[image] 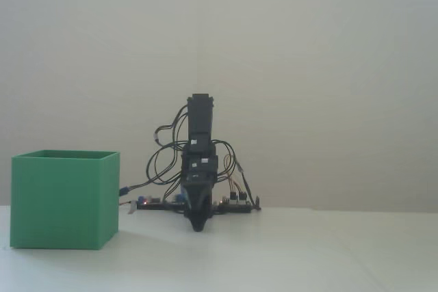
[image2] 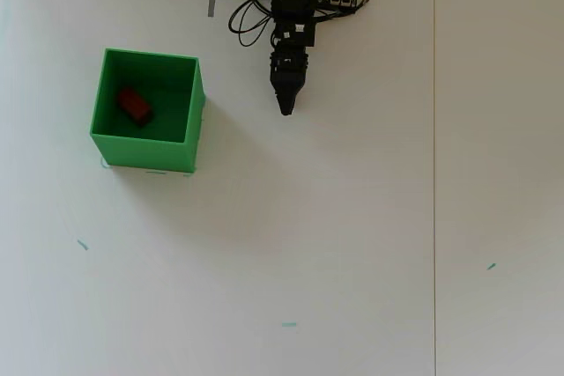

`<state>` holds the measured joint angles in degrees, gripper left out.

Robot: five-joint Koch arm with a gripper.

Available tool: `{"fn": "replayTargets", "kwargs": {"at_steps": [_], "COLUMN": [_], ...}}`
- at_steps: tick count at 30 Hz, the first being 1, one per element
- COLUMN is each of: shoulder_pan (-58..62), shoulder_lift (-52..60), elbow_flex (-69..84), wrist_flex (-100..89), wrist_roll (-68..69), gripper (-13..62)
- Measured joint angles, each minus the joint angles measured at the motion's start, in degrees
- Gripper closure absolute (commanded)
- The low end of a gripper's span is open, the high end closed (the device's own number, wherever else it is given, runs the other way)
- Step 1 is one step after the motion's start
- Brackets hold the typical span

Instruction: Grasp a red block and put it in the green bin.

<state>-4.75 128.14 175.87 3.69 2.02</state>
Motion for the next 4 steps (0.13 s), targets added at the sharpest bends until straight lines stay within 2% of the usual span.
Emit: {"fn": "replayTargets", "kwargs": {"at_steps": [4], "shoulder_pan": [-0.1], "shoulder_lift": [0.0], "elbow_flex": [0.0], "wrist_flex": [0.0], "wrist_roll": [0.0], "gripper": [15.8]}}
